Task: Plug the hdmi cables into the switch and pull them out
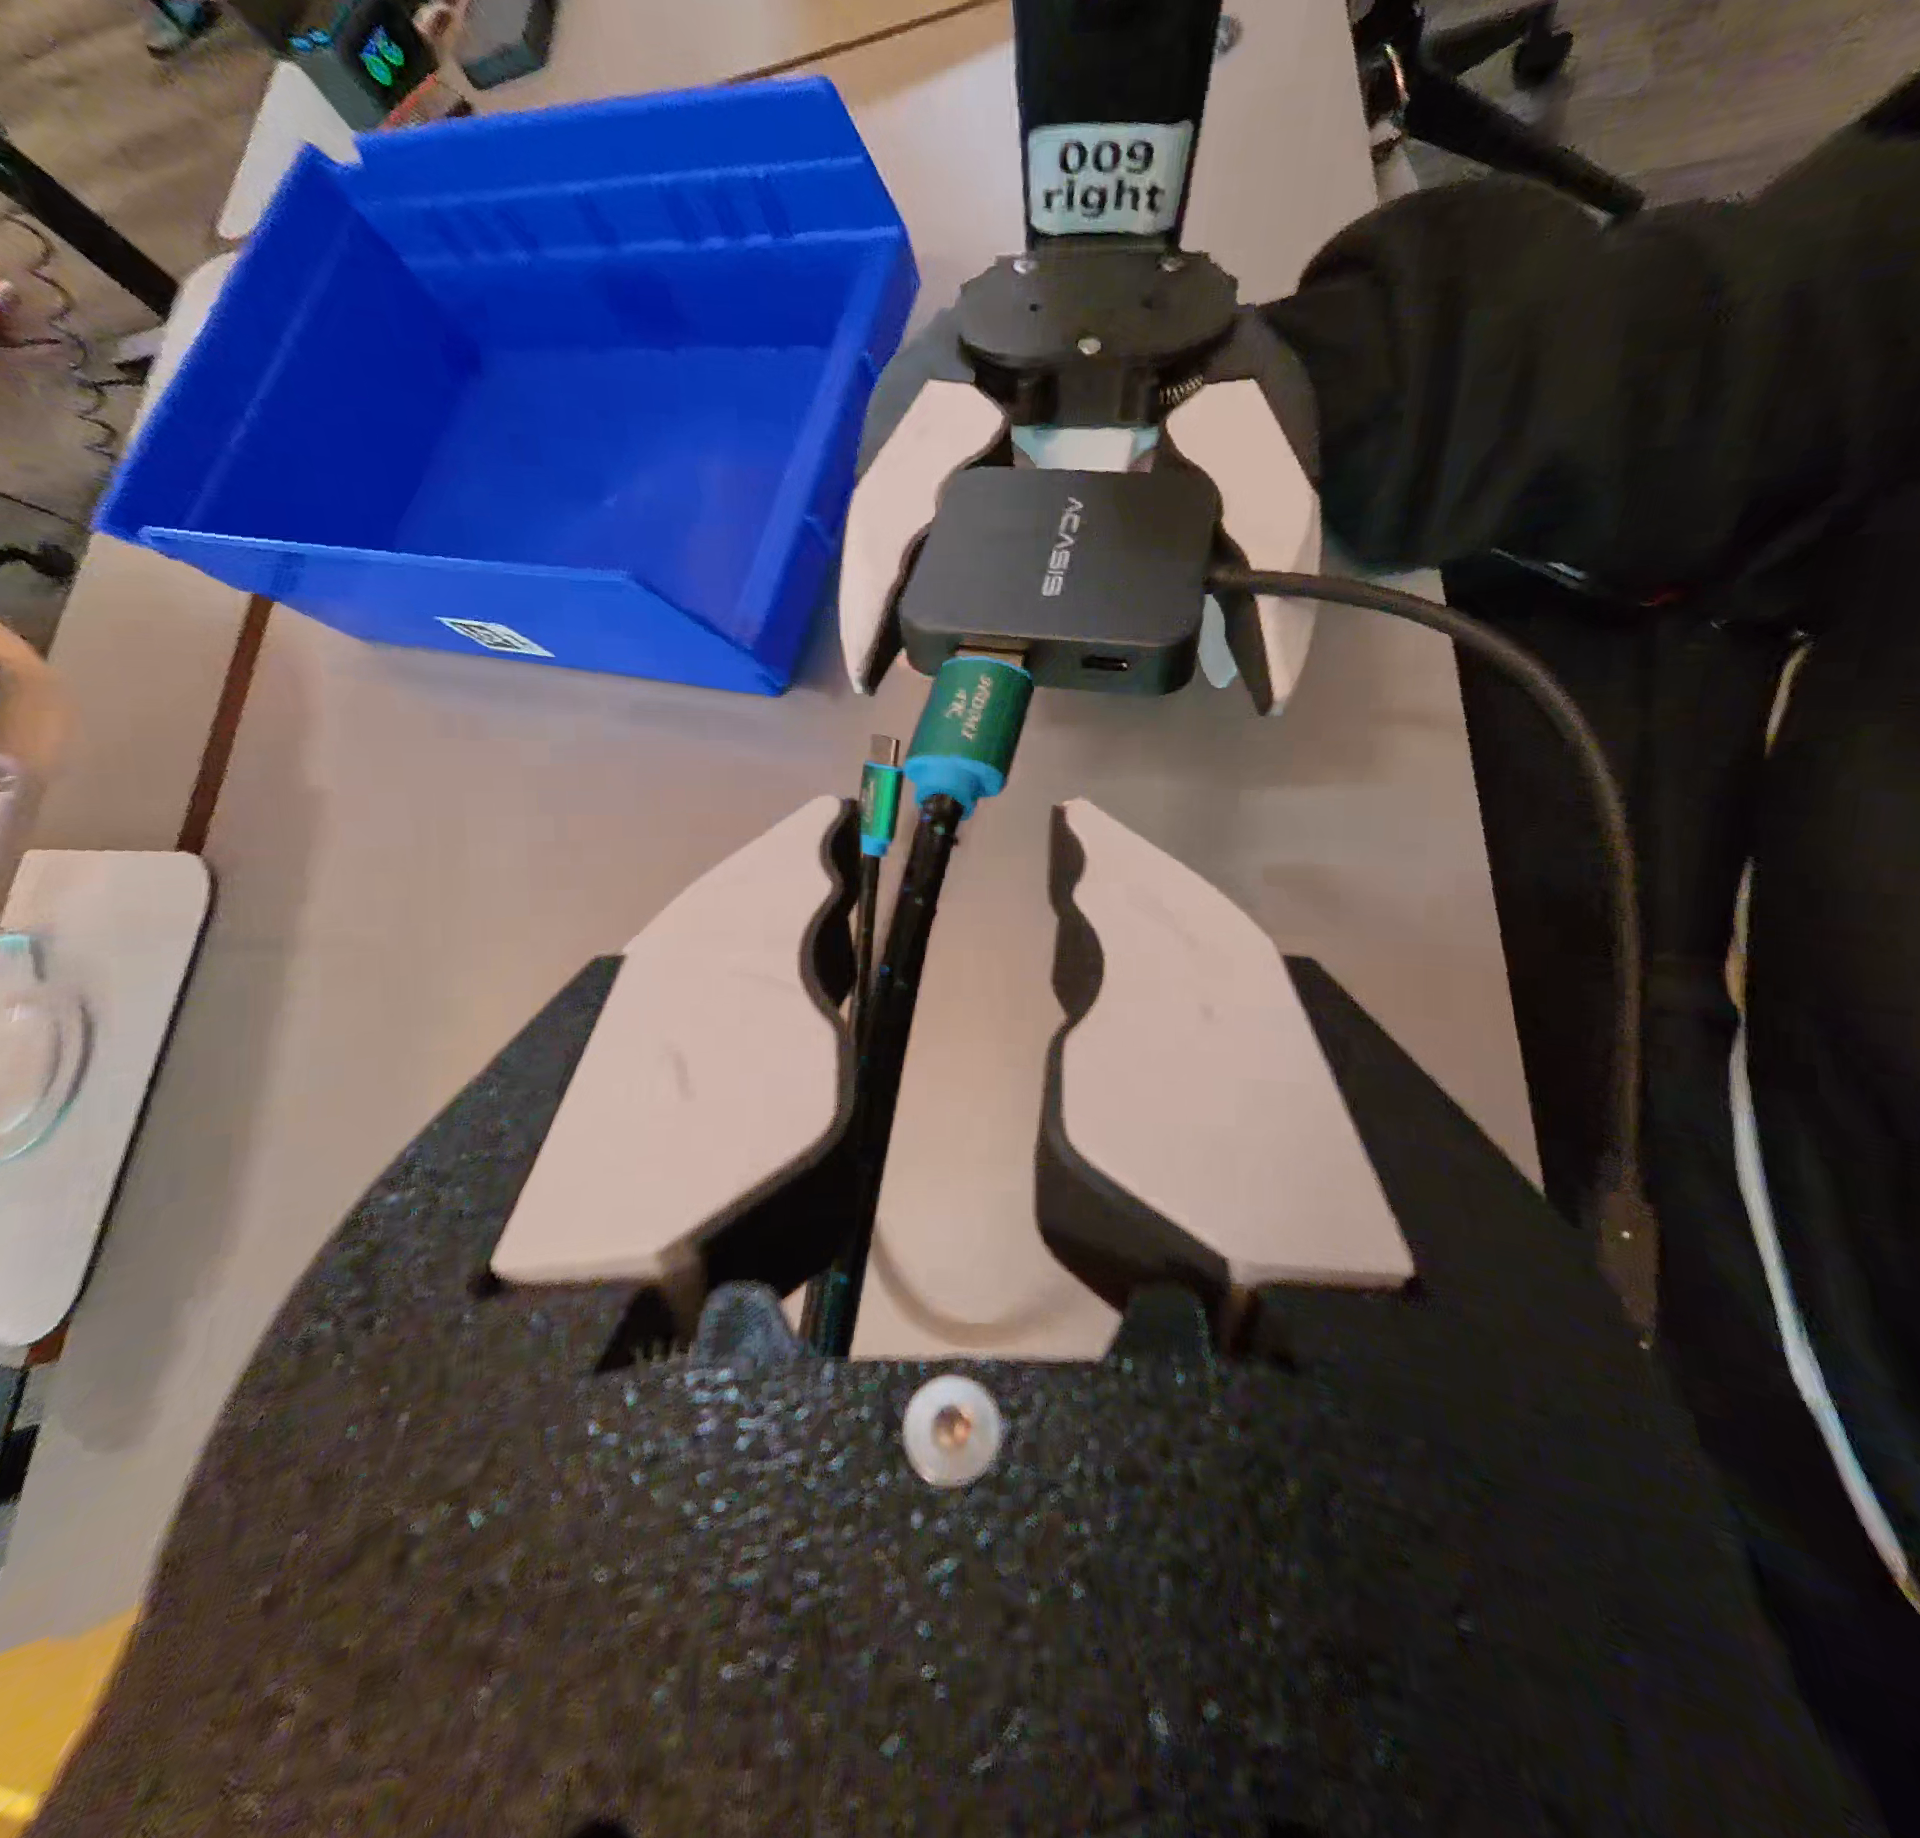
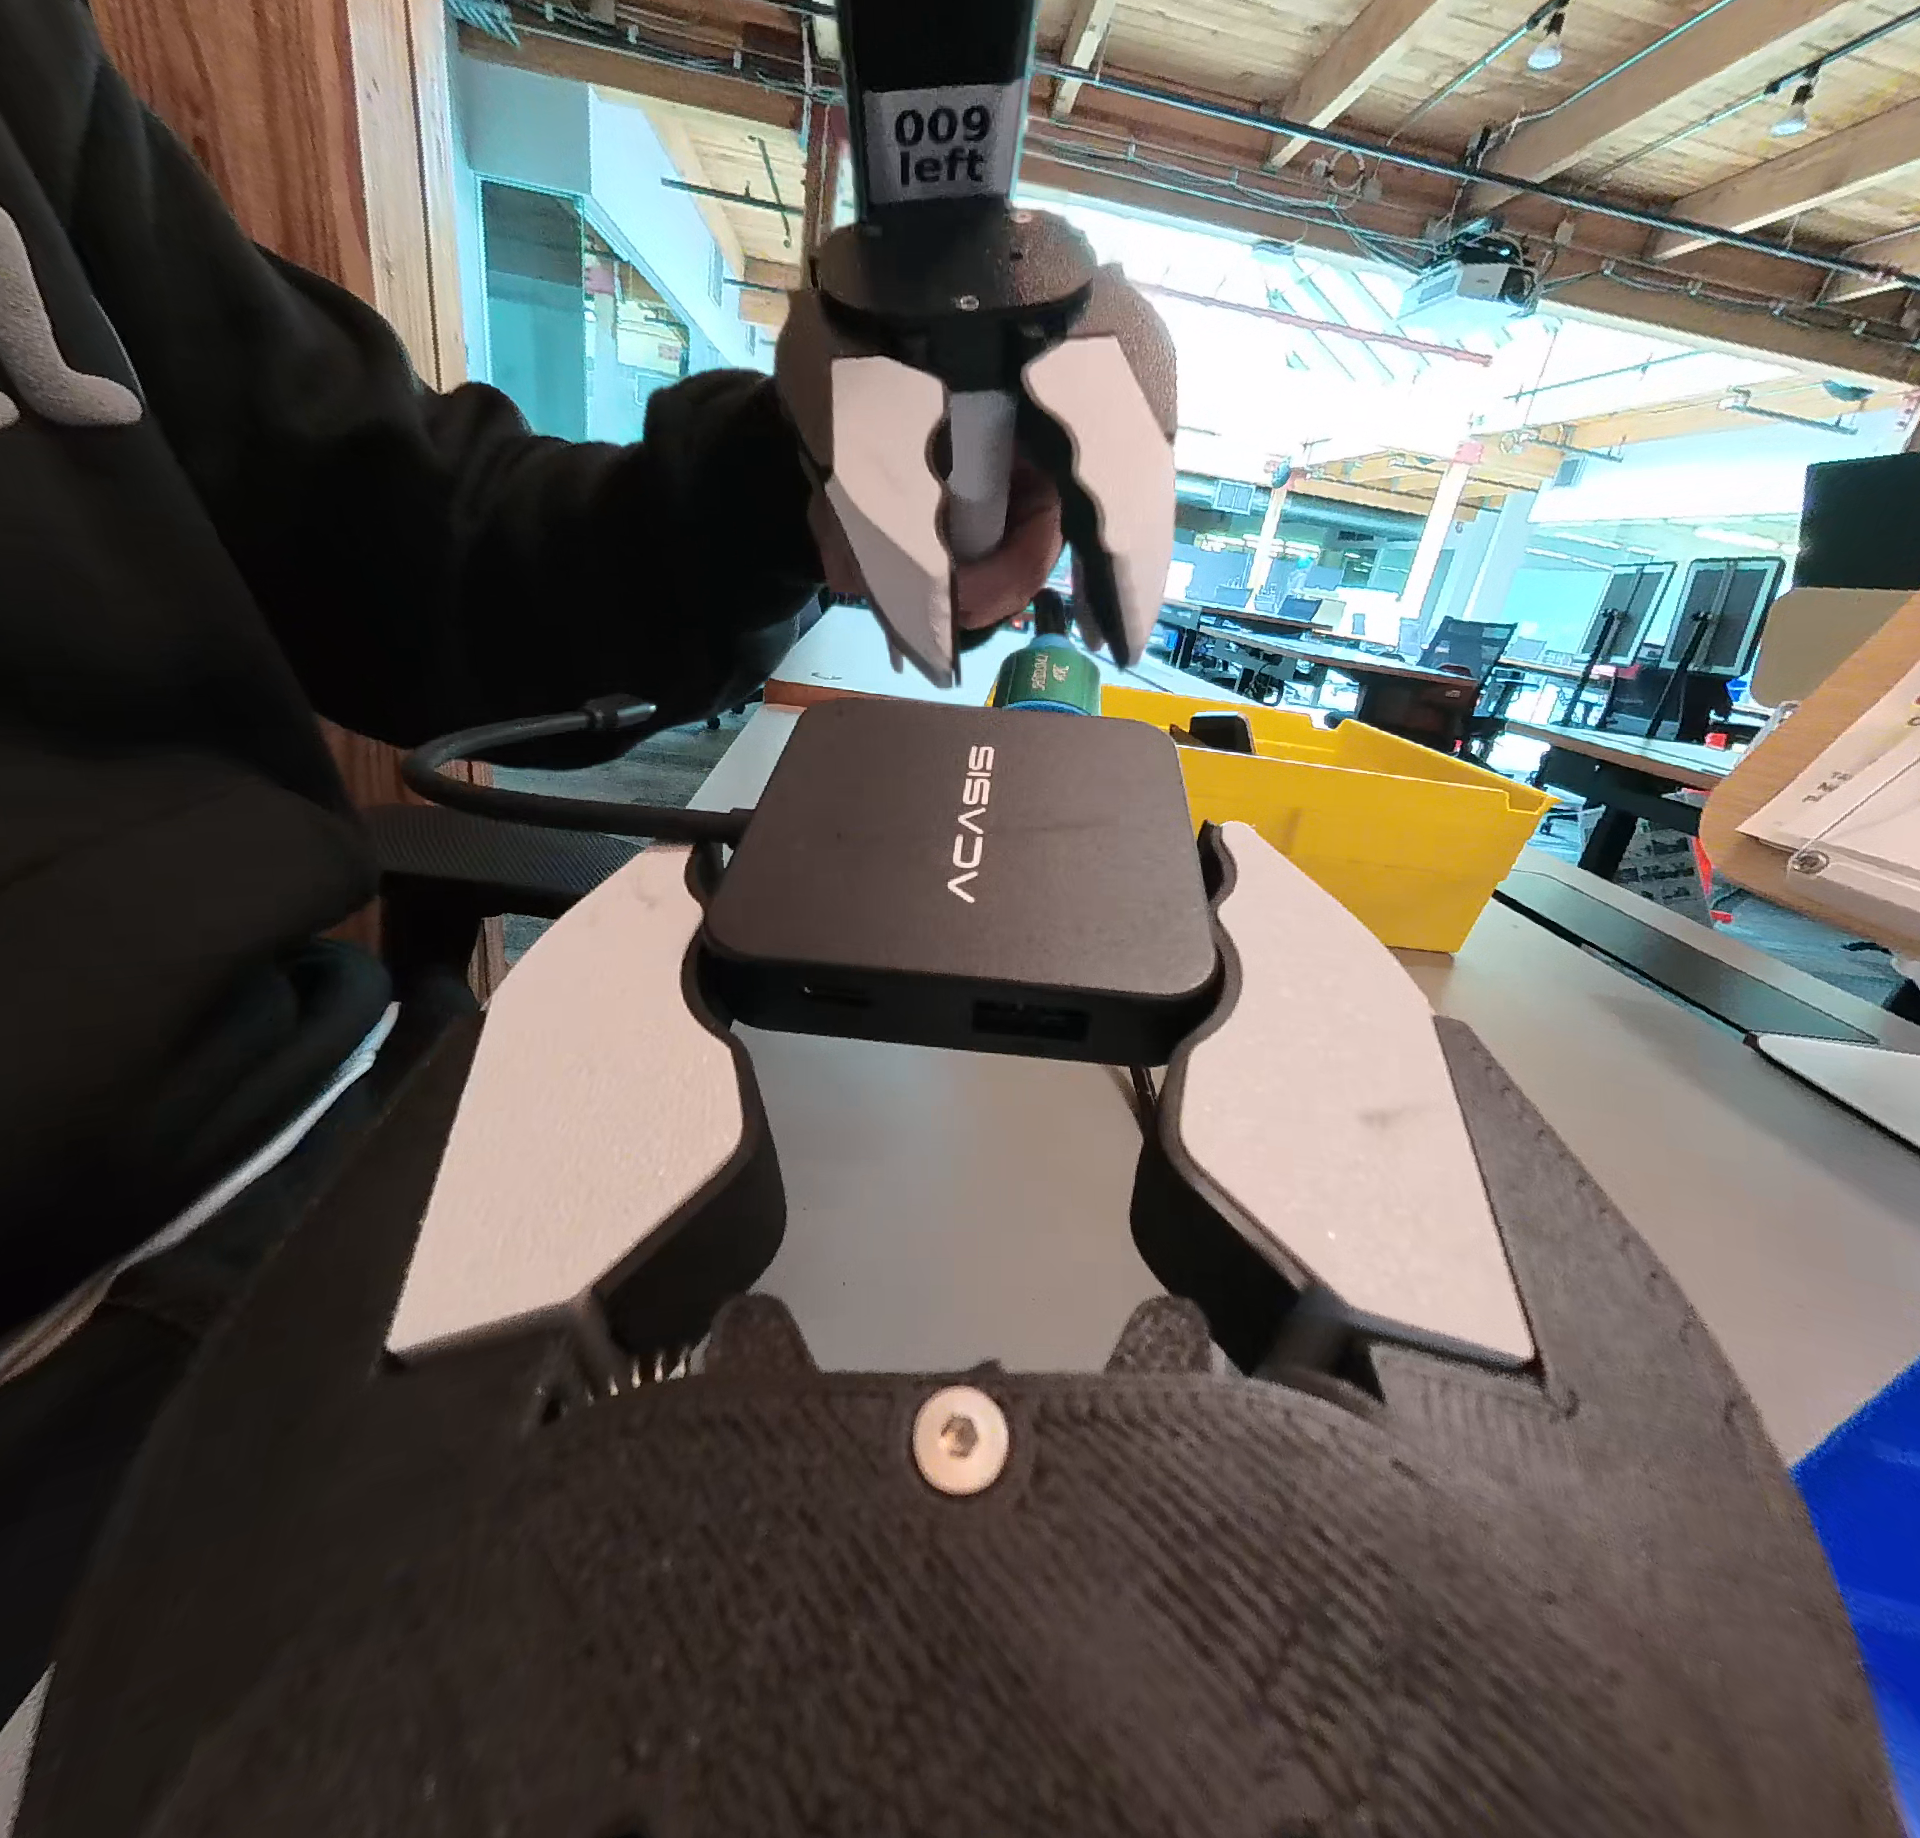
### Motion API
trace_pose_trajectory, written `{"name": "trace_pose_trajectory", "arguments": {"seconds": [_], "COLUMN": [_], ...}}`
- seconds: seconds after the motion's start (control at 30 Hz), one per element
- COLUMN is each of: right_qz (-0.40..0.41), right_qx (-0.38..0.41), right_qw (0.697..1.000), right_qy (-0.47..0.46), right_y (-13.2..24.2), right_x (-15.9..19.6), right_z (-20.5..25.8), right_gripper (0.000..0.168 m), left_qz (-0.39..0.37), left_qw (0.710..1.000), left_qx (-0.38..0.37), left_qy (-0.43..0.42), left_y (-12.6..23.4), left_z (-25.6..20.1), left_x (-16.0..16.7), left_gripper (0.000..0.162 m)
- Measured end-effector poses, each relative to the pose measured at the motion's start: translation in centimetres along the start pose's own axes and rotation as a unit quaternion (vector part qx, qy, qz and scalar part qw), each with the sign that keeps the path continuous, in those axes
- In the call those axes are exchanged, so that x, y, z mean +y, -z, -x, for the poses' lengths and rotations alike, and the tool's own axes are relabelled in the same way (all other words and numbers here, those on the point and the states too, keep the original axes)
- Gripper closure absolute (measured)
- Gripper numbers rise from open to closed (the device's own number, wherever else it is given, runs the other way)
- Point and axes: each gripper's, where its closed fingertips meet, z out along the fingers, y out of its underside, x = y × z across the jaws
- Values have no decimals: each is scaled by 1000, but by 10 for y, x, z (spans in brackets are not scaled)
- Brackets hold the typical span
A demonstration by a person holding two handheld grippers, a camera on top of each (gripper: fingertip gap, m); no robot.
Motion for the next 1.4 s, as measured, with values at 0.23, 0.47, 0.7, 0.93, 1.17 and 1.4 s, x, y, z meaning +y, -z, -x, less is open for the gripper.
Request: {"name": "trace_pose_trajectory", "arguments": {"seconds": [0.23,0.47,0.7,0.93,1.17,1.4], "right_qz": [-2,35,99,78,-15,-103], "right_qx": [-8,-2,11,-15,61,60], "right_qw": [1000,999,993,992,997,993], "right_qy": [0,28,67,97,38,22], "right_y": [-2,-4,-15,-40,-28,-25], "right_x": [-3,-4,5,-34,-38,-46], "right_z": [3,4,5,22,-8,-11], "right_gripper": [82,81,81,94,95,95], "left_qz": [0,7,73,124,40,-17], "left_qw": [1000,1000,992,983,991,990], "left_qx": [13,2,-35,-34,-113,-132], "left_qy": [-14,-30,-98,-133,-52,-42], "left_y": [-12,-5,2,-29,3,3], "left_z": [-1,-1,-1,-22,18,17], "left_x": [-1,-6,-2,23,5,2], "left_gripper": [144,145,145,146,150,150]}}
